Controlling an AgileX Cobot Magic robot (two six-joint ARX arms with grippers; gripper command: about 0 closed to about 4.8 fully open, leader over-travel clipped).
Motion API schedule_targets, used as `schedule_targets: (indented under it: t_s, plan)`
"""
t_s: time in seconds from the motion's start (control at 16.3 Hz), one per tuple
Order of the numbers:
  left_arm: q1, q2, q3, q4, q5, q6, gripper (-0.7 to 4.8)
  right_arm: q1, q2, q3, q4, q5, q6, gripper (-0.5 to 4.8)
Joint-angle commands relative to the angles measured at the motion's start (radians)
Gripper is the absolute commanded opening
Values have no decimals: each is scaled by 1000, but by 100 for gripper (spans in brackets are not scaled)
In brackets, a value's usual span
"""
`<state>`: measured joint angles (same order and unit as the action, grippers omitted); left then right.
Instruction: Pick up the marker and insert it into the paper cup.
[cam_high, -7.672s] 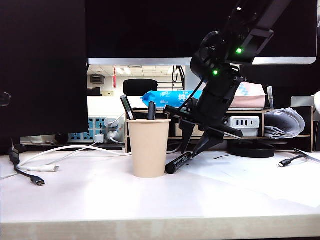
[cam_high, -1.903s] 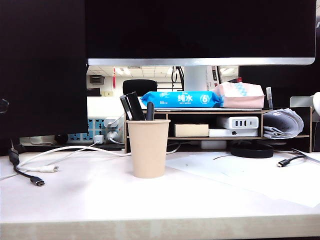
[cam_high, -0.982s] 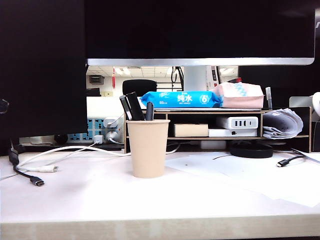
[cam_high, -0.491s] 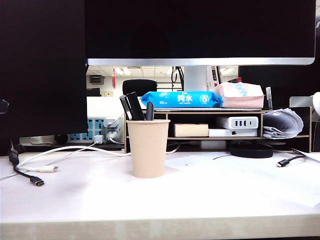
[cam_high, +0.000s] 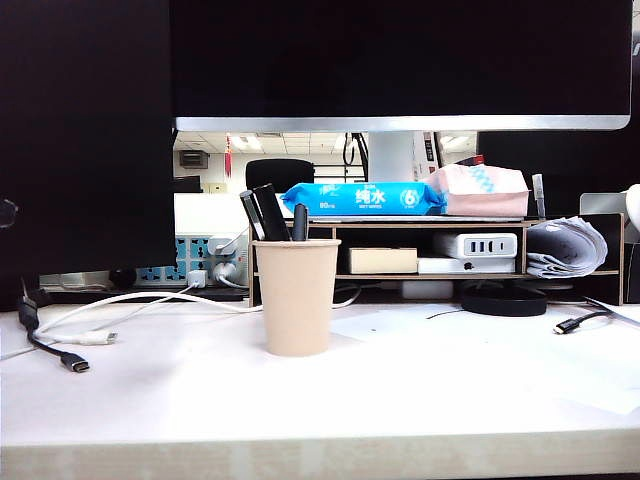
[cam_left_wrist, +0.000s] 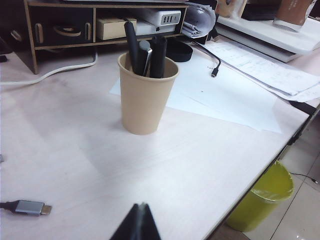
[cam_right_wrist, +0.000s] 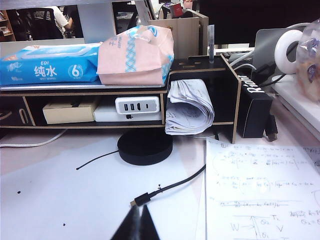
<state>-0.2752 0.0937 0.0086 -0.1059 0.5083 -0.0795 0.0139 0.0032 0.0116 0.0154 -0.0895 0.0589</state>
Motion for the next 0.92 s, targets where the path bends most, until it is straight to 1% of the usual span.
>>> schedule_targets:
  t_s: [0.06,0.37,0.55,0.92]
  plan:
    - [-1,0,1,10,4,0,-5,6,0,-3,7,5,0,-5]
    - [-1,0,1,10,4,0,-5,2,0,-3,4,6,1,-5]
    - [-1,0,1,9,4,0,-5,-22,0,-3,3,6,4,-5]
    - [-1,0,1,10,4,0,-5,-18,0,-3,3,6,4,-5]
